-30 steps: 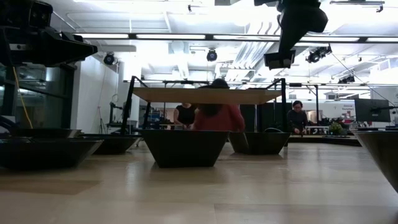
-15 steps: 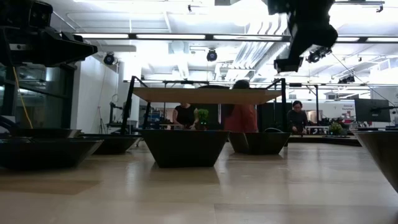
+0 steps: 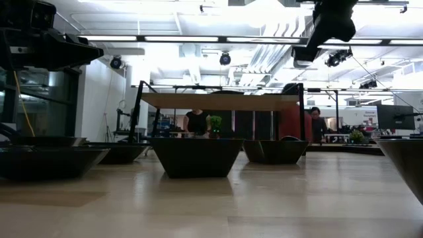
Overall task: Pick & Place Mini shaped plates
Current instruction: Stack the black square plate on top of the black square plate on the shelf
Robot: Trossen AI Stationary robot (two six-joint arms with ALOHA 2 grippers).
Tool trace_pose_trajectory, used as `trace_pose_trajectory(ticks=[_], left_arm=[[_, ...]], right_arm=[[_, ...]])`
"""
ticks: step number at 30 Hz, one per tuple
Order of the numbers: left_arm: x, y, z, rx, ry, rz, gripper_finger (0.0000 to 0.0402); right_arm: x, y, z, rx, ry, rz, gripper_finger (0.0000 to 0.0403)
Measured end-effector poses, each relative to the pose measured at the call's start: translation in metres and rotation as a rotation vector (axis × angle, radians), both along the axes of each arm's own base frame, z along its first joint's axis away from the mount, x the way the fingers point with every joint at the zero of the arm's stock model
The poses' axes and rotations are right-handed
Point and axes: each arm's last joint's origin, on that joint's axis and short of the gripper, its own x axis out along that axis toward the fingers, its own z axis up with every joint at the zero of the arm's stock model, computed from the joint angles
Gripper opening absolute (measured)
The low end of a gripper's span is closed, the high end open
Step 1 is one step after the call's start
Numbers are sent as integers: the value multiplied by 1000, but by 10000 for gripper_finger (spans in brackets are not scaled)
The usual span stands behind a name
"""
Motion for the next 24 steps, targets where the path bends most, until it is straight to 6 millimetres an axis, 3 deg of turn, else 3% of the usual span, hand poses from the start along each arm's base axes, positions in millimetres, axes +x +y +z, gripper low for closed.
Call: trace_pose_trajectory(ticks=[17, 24], left_arm=[[0, 0, 0, 0, 0, 0, 56], [0, 0, 0, 0, 0, 0, 56]], right_arm=[[22, -71, 18, -91, 50, 25, 3], [40, -93, 11, -109, 107, 77, 2]])
